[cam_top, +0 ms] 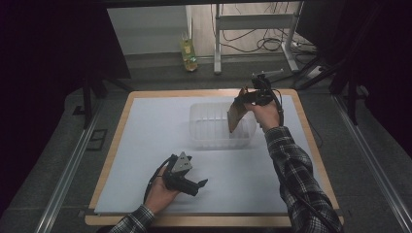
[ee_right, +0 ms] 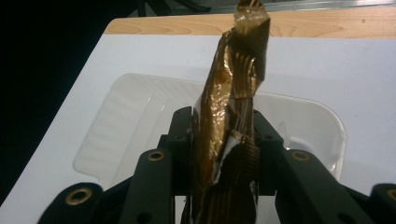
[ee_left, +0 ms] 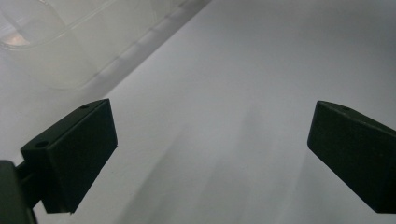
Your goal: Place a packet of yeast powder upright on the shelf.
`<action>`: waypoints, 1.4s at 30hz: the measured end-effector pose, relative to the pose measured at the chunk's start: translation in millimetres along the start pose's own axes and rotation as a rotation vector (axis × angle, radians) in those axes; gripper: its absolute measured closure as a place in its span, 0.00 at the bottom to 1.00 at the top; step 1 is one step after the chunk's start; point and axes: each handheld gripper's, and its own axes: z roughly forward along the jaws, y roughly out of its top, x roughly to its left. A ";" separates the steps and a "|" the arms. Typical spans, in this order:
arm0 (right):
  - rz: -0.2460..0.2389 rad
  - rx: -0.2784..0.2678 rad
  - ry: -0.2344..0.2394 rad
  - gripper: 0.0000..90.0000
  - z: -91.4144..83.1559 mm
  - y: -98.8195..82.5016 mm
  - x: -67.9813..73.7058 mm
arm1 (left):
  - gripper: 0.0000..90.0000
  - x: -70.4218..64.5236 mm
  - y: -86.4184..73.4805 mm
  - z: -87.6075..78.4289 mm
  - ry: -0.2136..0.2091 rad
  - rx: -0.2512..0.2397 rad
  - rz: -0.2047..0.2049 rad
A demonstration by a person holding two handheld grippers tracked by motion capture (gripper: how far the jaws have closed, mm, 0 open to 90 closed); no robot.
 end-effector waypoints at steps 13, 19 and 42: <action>-0.005 0.005 0.000 0.75 13.1 -3.8 2.4 | 0.02 -1.0 0.5 -0.9 -0.001 -0.008 0.004; -0.006 0.008 -0.001 0.75 18.5 -6.2 3.1 | 0.02 -1.0 0.5 -0.8 -0.001 -0.008 0.003; -0.063 0.004 -0.009 0.62 26.5 -14.8 3.7 | 0.02 -1.7 0.3 0.8 -0.002 -0.001 0.010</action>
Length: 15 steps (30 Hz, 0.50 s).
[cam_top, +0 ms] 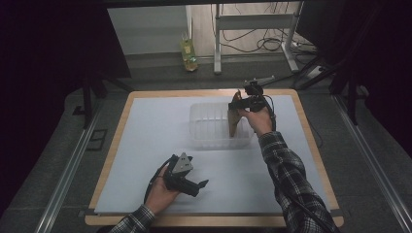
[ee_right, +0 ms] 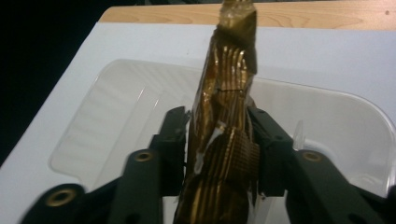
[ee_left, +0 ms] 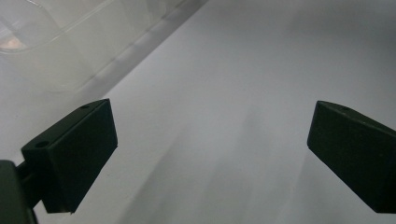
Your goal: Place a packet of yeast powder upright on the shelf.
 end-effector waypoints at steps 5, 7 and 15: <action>-0.044 -0.009 -0.008 0.55 -1.5 -0.4 2.9 | 0.02 -0.2 -0.1 0.2 -0.001 0.002 0.002; -0.067 -0.014 -0.019 0.51 -2.7 -0.3 4.4 | 0.02 -0.7 -0.1 0.5 -0.001 -0.001 -0.001; -0.159 -0.043 -0.047 0.42 -10.5 -0.7 7.8 | 0.02 0.0 -0.2 0.1 0.002 -0.001 0.003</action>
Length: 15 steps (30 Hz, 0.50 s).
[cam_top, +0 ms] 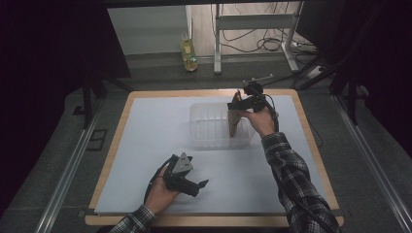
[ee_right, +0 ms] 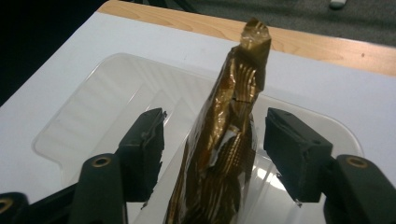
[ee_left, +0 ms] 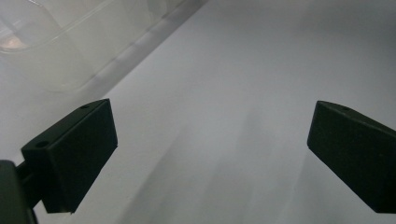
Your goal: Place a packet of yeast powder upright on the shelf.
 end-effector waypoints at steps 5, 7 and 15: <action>-0.058 0.001 -0.013 0.39 -3.4 -2.5 4.3 | 0.02 -0.1 0.0 0.0 0.000 0.000 0.002; -0.089 0.001 -0.023 0.36 -5.6 -3.9 6.4 | 0.02 0.0 -0.2 -0.2 0.003 0.001 0.001; -0.130 0.012 -0.003 0.31 -10.7 -6.7 9.3 | 0.02 -0.6 -0.3 0.2 -0.002 -0.006 -0.007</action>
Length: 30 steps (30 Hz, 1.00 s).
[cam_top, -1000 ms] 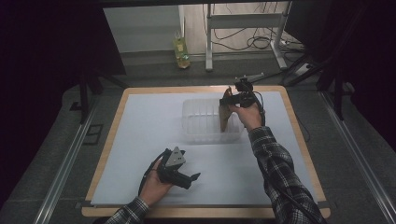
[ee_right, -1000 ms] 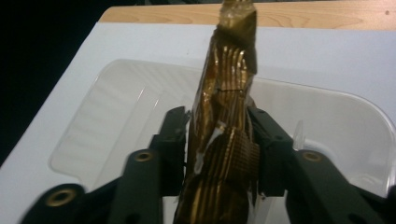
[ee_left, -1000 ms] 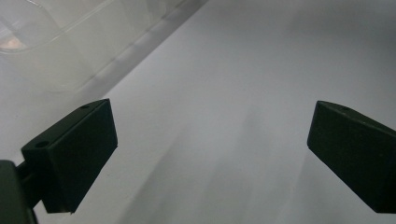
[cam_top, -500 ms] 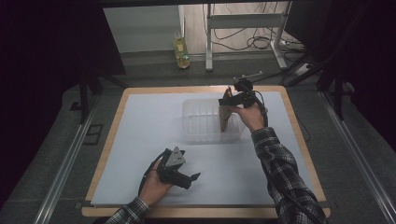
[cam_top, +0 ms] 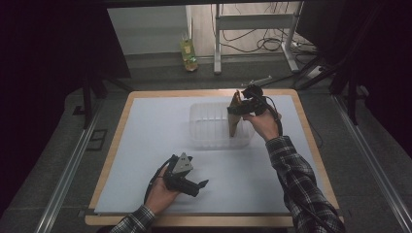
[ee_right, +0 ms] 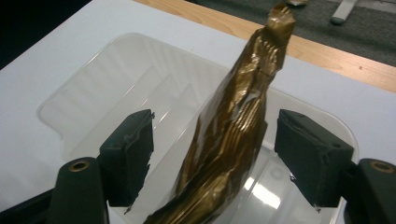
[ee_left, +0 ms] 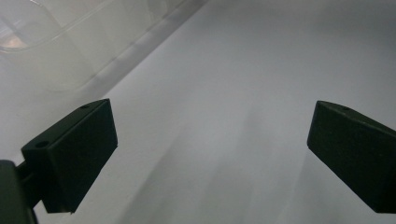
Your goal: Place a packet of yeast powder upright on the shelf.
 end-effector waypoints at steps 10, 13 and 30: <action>-0.029 0.001 0.013 0.21 -7.3 -4.4 3.2 | 0.02 -0.1 -0.4 0.3 0.002 0.000 0.008; -0.042 0.000 0.025 0.17 -9.1 -7.4 4.0 | 0.02 -0.4 -0.4 0.0 0.002 -0.001 0.009; -0.112 -0.004 0.059 0.07 -17.8 -23.7 11.5 | 0.02 -1.1 -0.7 0.4 0.004 -0.001 0.020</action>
